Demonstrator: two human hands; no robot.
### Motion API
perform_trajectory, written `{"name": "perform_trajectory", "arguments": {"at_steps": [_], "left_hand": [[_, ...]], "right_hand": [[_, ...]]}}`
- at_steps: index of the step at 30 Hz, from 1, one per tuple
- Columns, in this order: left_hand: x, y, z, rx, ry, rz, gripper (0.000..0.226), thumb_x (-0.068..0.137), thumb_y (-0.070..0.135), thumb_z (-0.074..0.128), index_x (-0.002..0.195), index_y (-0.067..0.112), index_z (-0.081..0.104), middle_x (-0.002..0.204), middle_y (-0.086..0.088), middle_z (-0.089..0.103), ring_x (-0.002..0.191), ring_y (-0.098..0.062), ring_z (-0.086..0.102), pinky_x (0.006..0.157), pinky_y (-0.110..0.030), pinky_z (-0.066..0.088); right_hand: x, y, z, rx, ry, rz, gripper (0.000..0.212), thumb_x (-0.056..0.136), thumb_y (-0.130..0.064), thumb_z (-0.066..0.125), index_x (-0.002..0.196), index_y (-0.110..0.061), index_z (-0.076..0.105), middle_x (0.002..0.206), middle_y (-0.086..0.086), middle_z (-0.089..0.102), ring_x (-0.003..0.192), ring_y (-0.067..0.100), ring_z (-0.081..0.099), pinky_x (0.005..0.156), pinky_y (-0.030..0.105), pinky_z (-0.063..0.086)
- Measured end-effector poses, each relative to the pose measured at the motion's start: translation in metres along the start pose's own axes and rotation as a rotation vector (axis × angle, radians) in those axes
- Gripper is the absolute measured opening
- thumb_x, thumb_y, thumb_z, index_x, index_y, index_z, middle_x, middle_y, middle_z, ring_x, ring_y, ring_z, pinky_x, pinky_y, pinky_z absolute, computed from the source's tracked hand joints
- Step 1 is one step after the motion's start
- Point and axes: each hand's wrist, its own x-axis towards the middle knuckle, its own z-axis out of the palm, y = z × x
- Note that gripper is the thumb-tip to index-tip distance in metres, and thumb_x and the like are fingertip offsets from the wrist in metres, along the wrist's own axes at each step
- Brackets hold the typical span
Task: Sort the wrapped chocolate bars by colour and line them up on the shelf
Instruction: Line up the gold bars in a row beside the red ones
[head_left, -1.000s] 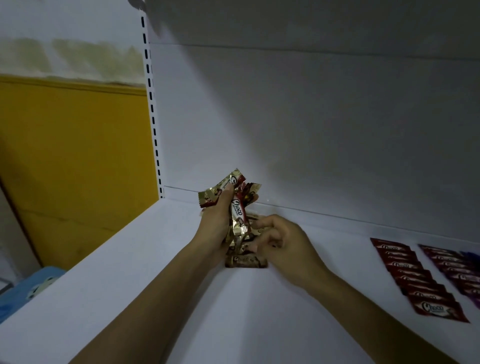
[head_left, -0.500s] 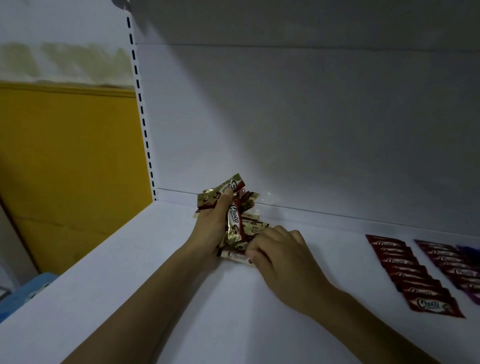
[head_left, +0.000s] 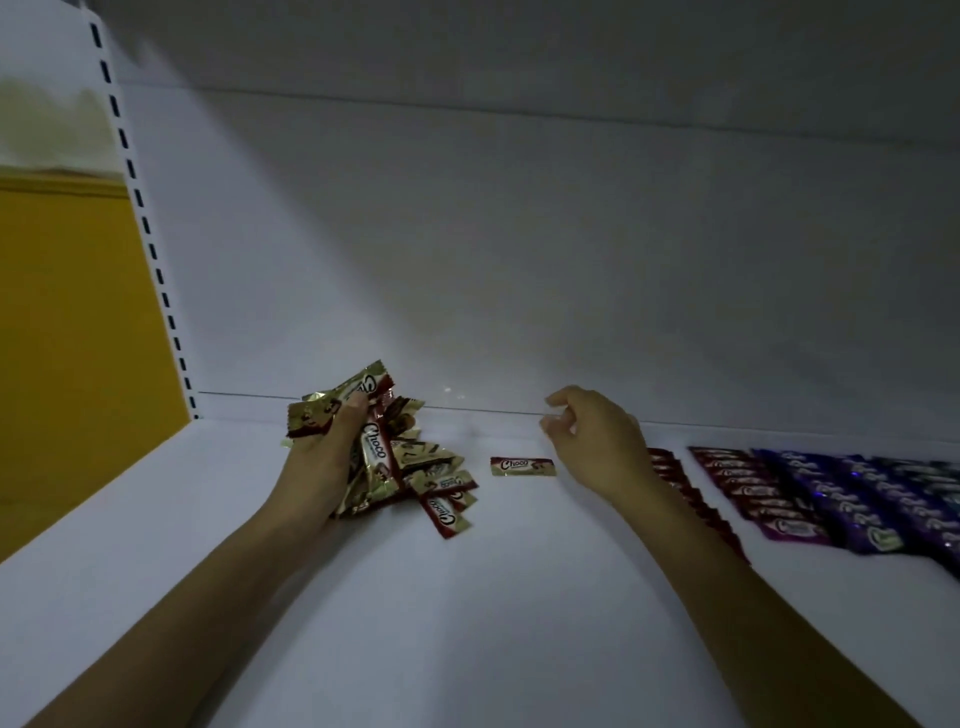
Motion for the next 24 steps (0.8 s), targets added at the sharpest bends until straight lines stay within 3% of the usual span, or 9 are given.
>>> {"name": "perform_trajectory", "arguments": {"at_steps": [3, 7, 11, 13, 15, 16, 18, 21, 24], "left_hand": [[-0.003, -0.004, 0.006, 0.077, -0.015, 0.009, 0.039, 0.094, 0.047, 0.047, 0.106, 0.018, 0.07, 0.101, -0.006, 0.075, 0.096, -0.024, 0.071, 0.092, -0.042, 0.053], [-0.009, -0.005, 0.01, 0.201, 0.004, 0.039, 0.039, 0.095, 0.049, 0.043, 0.109, 0.022, 0.068, 0.103, 0.0, 0.074, 0.1, -0.02, 0.069, 0.101, -0.047, 0.046], [-0.018, -0.003, 0.014, 0.209, -0.005, 0.034, 0.041, 0.092, 0.051, 0.046, 0.107, 0.02, 0.069, 0.102, -0.003, 0.074, 0.1, -0.023, 0.069, 0.1, -0.05, 0.046], [-0.021, -0.003, 0.021, 0.209, 0.008, 0.05, 0.039, 0.094, 0.047, 0.046, 0.107, 0.018, 0.069, 0.098, -0.001, 0.075, 0.096, -0.018, 0.071, 0.097, -0.039, 0.05], [-0.022, -0.002, 0.031, 0.263, 0.035, 0.101, 0.035, 0.096, 0.044, 0.044, 0.101, 0.021, 0.069, 0.084, 0.01, 0.075, 0.082, -0.003, 0.071, 0.078, -0.015, 0.052], [-0.021, -0.002, 0.036, 0.27, 0.032, 0.104, 0.034, 0.096, 0.045, 0.043, 0.1, 0.023, 0.069, 0.083, 0.011, 0.075, 0.081, -0.002, 0.07, 0.074, -0.013, 0.051], [-0.02, 0.001, 0.049, 0.241, -0.016, 0.07, 0.033, 0.095, 0.049, 0.044, 0.101, 0.028, 0.068, 0.091, 0.006, 0.075, 0.091, -0.01, 0.07, 0.083, -0.026, 0.051], [-0.012, 0.005, 0.07, 0.196, -0.038, 0.06, 0.024, 0.096, 0.046, 0.045, 0.098, 0.034, 0.066, 0.096, 0.007, 0.074, 0.092, -0.008, 0.069, 0.08, -0.028, 0.054], [-0.008, -0.002, 0.093, 0.22, -0.076, 0.108, 0.03, 0.097, 0.04, 0.045, 0.101, 0.024, 0.07, 0.093, 0.004, 0.076, 0.083, -0.003, 0.07, 0.062, -0.012, 0.052]], "right_hand": [[-0.007, -0.005, -0.002, -0.092, 0.118, -0.108, 0.024, 0.097, -0.027, 0.046, 0.115, -0.019, 0.059, 0.108, 0.002, 0.063, 0.092, 0.019, 0.059, 0.092, 0.032, 0.034], [-0.029, -0.026, 0.029, -0.355, -0.094, -0.283, 0.034, 0.097, -0.039, 0.04, 0.113, -0.014, 0.057, 0.111, 0.005, 0.061, 0.1, 0.024, 0.056, 0.091, 0.037, 0.032], [-0.029, -0.024, 0.039, -0.429, -0.215, -0.201, 0.048, 0.098, -0.046, 0.034, 0.119, -0.008, 0.054, 0.12, 0.012, 0.058, 0.109, 0.028, 0.053, 0.093, 0.038, 0.033], [-0.026, -0.013, 0.039, -0.398, -0.278, -0.114, 0.068, 0.096, -0.057, 0.028, 0.135, -0.004, 0.044, 0.138, 0.016, 0.046, 0.126, 0.03, 0.042, 0.104, 0.04, 0.029], [-0.024, -0.002, 0.038, -0.342, -0.316, -0.054, 0.079, 0.094, -0.063, 0.025, 0.145, -0.004, 0.03, 0.151, 0.015, 0.03, 0.138, 0.029, 0.028, 0.113, 0.041, 0.022], [-0.022, 0.002, 0.038, -0.318, -0.31, -0.042, 0.08, 0.093, -0.064, 0.025, 0.147, -0.005, 0.026, 0.153, 0.014, 0.027, 0.14, 0.028, 0.025, 0.114, 0.041, 0.021], [-0.018, 0.008, 0.04, -0.281, -0.261, -0.039, 0.08, 0.093, -0.064, 0.027, 0.148, -0.006, 0.023, 0.153, 0.014, 0.027, 0.14, 0.028, 0.026, 0.114, 0.04, 0.021], [-0.015, 0.011, 0.044, -0.262, -0.215, -0.059, 0.076, 0.093, -0.062, 0.031, 0.145, -0.006, 0.029, 0.149, 0.016, 0.033, 0.136, 0.03, 0.03, 0.112, 0.041, 0.024], [-0.014, 0.015, 0.048, -0.295, -0.139, -0.105, 0.061, 0.095, -0.056, 0.035, 0.132, -0.009, 0.045, 0.133, 0.015, 0.05, 0.124, 0.03, 0.045, 0.104, 0.038, 0.034]]}}
